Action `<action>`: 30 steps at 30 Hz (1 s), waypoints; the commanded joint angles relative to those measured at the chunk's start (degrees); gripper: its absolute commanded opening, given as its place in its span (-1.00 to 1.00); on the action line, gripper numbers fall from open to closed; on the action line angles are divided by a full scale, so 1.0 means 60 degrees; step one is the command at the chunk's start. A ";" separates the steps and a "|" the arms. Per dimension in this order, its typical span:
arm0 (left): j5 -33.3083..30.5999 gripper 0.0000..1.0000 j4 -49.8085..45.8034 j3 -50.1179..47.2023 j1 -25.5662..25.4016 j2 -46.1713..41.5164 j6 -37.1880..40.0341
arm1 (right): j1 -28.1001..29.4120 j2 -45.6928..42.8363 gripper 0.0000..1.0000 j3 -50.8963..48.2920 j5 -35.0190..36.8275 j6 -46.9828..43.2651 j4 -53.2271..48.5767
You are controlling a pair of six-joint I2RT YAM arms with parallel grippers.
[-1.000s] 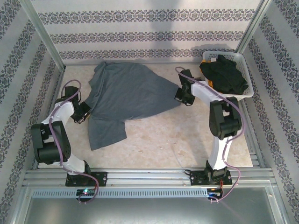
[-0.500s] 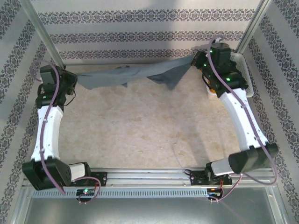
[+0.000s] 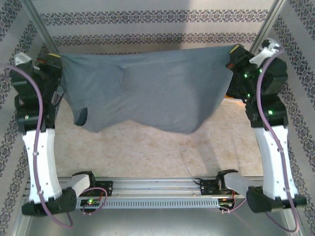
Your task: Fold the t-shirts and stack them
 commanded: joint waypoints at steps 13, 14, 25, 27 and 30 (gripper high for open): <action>0.2172 -1.00 0.2451 0.3553 0.0289 0.5914 -0.0448 | -0.1028 0.5961 -1.00 0.4986 -0.2661 0.1112 0.0949; 0.2132 -1.00 0.2169 0.4295 0.0337 0.6102 -0.0418 | -0.1118 0.6156 -1.00 0.5508 -0.2652 0.1127 0.0765; 0.0111 -1.00 -0.2811 0.6278 0.0327 0.4392 0.1417 | -0.1653 0.4084 -1.00 0.3652 -0.1371 0.1287 -0.0185; -0.0614 -1.00 -0.2302 0.3595 0.0313 0.2927 0.1133 | -0.1532 0.2977 -1.00 0.1823 -0.0549 0.1260 -0.0080; -0.1477 -1.00 -0.1307 -0.0621 0.0289 0.1077 0.0360 | -0.1159 0.1630 -1.00 -0.1061 0.0576 0.1194 -0.0242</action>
